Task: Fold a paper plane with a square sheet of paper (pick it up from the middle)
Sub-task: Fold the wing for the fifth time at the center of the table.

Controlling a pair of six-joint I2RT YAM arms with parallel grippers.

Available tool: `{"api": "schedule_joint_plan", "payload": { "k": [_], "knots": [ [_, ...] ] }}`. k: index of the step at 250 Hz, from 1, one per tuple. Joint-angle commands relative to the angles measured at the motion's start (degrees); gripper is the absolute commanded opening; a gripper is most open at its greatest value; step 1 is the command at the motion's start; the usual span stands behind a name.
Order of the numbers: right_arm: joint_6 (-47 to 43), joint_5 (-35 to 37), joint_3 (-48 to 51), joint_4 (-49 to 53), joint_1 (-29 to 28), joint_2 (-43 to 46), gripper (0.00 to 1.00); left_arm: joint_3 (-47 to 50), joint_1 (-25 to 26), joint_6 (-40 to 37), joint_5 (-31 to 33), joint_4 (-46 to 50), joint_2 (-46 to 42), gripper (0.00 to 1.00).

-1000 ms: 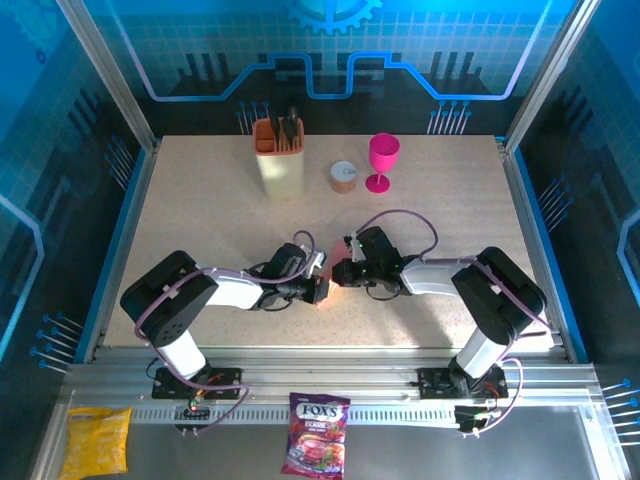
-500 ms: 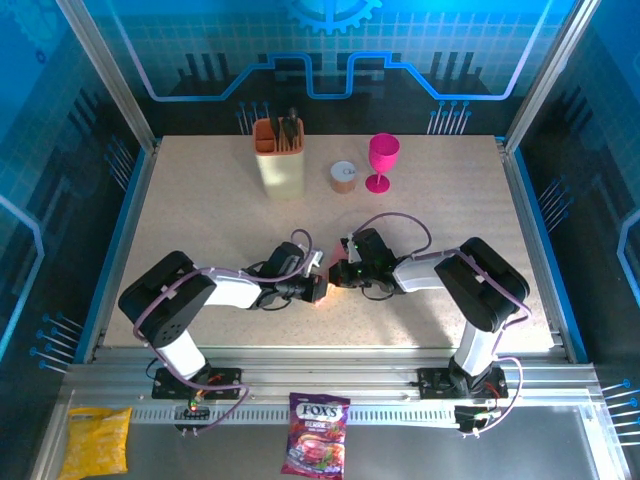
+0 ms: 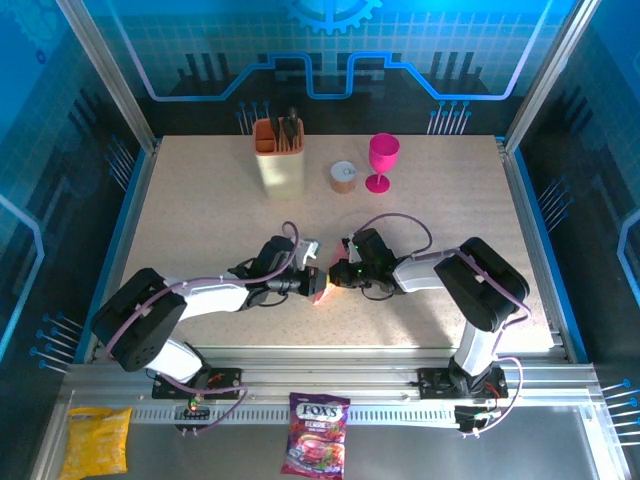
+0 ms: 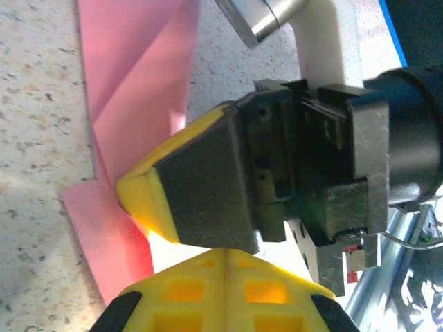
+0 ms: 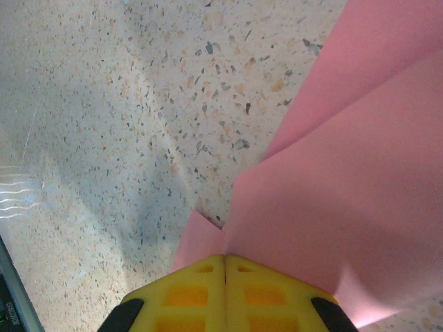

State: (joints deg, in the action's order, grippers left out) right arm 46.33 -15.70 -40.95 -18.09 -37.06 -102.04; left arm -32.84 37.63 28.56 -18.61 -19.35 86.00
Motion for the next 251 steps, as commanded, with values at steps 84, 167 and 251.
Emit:
{"api": "schedule_joint_plan", "payload": {
  "k": [84, 167, 251],
  "knots": [
    [0.43, 2.72, 1.02, 7.54, 0.23, -5.28, 0.00, -0.11, 2.10, -2.01, -1.75, -3.65, 7.73, 0.00],
    [0.86, 3.48, 1.23, 9.15, 0.32, -5.02, 0.00, 1.69, 2.01, -0.49, 3.71, -1.90, 10.50, 0.00],
    [2.22, 3.97, 1.82, 9.64, 0.76, -5.69, 0.00, 12.65, 2.70, 7.34, 6.30, -6.11, 8.84, 0.00]
  ]
}}
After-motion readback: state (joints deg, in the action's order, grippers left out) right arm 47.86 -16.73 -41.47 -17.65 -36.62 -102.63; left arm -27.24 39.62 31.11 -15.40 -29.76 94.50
